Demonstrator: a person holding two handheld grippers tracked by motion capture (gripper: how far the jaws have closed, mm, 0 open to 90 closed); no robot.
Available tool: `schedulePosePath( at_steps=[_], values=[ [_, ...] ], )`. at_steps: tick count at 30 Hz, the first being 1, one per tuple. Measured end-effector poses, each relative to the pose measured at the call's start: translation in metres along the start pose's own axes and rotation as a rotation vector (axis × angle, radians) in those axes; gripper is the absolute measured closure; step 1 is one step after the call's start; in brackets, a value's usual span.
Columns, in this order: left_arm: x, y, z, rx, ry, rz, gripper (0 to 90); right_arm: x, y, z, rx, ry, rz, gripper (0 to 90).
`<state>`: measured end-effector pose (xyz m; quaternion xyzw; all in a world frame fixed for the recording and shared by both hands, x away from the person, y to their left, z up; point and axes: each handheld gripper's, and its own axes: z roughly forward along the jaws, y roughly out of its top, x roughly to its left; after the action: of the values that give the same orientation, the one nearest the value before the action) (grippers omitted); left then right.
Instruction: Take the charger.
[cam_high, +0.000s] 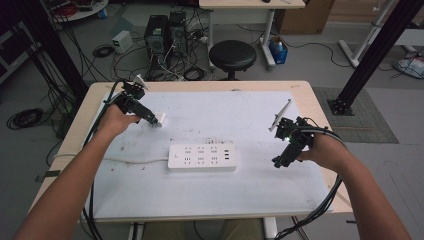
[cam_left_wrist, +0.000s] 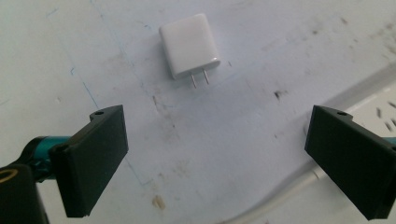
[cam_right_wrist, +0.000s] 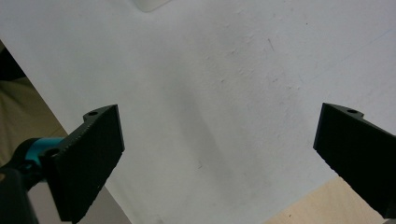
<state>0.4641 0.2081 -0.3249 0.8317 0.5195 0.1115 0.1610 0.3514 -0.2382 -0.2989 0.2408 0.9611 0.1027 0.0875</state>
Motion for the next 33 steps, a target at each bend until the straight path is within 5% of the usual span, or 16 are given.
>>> schedulePosePath(
  at_steps=[11, 14, 27, 33],
  values=[
    [0.006, 0.02, 0.046, -0.021, 0.044, -0.157, 6.1, 0.0, -0.002, 0.007, -0.005, 0.014, 0.004, 1.1],
    [0.004, 0.024, 0.057, -0.017, 0.066, -0.141, 6.1, 0.001, -0.002, 0.01, 0.003, 0.018, -0.002, 1.1],
    [0.008, 0.03, 0.101, 0.016, 0.085, -0.191, 6.1, 0.0, -0.008, 0.011, -0.007, 0.02, 0.017, 1.1],
    [0.01, 0.029, 0.108, 0.023, 0.064, -0.185, 17.3, -0.002, -0.005, 0.015, 0.001, 0.028, 0.021, 1.1]
  ],
)
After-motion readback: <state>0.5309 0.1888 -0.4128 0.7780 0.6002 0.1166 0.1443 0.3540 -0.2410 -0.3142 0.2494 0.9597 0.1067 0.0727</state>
